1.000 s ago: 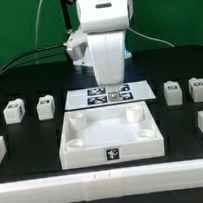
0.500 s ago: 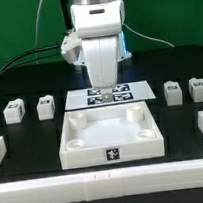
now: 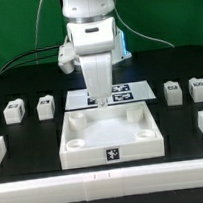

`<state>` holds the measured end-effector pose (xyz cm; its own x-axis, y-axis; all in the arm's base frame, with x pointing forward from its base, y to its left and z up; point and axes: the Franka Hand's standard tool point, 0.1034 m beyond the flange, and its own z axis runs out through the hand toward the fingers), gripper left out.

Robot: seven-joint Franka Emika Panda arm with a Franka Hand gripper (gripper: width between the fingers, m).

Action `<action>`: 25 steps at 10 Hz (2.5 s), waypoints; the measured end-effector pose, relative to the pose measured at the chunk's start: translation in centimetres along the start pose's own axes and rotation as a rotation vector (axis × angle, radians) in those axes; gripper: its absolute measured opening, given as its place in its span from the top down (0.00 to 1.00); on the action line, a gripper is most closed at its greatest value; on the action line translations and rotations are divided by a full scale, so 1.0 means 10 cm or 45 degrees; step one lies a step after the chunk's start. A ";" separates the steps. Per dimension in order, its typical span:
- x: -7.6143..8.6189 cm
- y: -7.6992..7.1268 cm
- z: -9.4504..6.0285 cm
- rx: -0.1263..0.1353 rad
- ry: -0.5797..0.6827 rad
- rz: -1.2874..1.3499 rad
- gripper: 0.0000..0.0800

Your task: Assemble one leg

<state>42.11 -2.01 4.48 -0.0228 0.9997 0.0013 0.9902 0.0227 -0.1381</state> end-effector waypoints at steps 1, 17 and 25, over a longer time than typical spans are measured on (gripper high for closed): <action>0.00 -0.03 0.08 0.020 0.004 -0.013 0.19; -0.07 0.12 0.24 0.029 0.018 0.002 0.92; 0.36 0.35 0.20 -0.001 0.030 0.045 0.92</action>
Offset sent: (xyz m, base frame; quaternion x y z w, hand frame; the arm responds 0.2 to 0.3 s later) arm 0.0168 0.0026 -0.0121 -0.0108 0.0262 -0.0263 0.9993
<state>45.21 1.61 1.98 0.0156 0.9997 0.0194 0.9904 -0.0128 -0.1376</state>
